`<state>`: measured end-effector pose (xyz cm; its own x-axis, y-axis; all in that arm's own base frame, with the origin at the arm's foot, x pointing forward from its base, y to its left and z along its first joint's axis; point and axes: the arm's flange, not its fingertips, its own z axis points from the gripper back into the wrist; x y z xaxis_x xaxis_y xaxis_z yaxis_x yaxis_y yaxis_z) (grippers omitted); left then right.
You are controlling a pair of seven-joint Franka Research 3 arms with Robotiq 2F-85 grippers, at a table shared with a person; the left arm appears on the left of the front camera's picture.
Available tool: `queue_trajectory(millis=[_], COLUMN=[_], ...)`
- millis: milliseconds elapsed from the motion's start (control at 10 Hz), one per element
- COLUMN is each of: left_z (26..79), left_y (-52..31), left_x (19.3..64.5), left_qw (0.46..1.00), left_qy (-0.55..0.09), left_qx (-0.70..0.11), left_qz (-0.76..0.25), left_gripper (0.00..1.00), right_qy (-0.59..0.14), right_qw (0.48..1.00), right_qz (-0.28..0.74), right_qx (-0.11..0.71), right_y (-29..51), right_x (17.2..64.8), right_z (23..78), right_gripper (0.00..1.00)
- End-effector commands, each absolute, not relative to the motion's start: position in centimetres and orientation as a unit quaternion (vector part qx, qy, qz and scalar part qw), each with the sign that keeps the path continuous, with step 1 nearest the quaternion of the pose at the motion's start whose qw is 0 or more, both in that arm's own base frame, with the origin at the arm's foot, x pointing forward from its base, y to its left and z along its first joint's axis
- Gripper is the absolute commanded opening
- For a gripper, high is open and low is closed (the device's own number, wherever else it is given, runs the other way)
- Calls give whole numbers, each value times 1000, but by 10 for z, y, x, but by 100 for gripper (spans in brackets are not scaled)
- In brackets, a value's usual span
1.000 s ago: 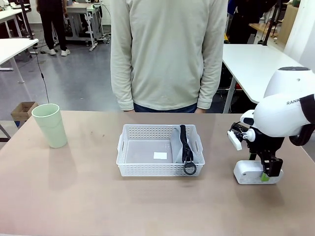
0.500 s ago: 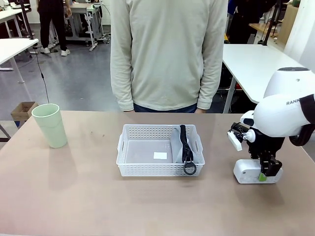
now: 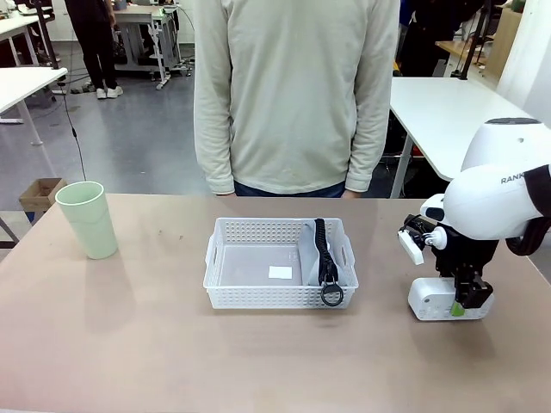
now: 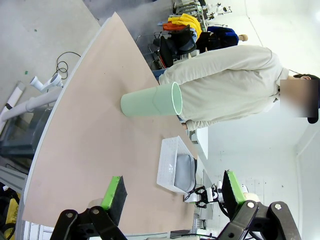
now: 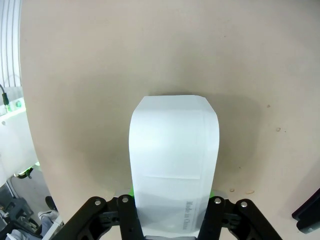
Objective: Efficiently arrange items inside the basket to fit them all.
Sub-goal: Pick up the Digital clock and place it inside the Organizing basket.
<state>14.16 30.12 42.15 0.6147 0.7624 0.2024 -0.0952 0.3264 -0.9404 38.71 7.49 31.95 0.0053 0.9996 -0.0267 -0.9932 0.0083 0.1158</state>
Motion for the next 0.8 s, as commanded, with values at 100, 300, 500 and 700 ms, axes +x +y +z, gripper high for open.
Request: queue_trajectory(millis=[100,300,500,700], left_z=[422,422,422,422], left_y=[302,302,302,302], left_x=[141,141,141,141], left_qw=[741,741,741,741], left_qy=[-343,-343,-343,-343], left_qx=[-506,-506,-506,-506], left_qz=[279,279,279,279], left_gripper=[100,100,100,100], right_qy=[60,44,27,-16], right_qw=[727,790,876,918], right_qz=[681,598,473,382], right_qx=[63,131,95,106], right_y=[57,45,42,36], right_x=[329,330,322,309], right_z=[311,362,420,454], right_gripper=[0,0,0,0])
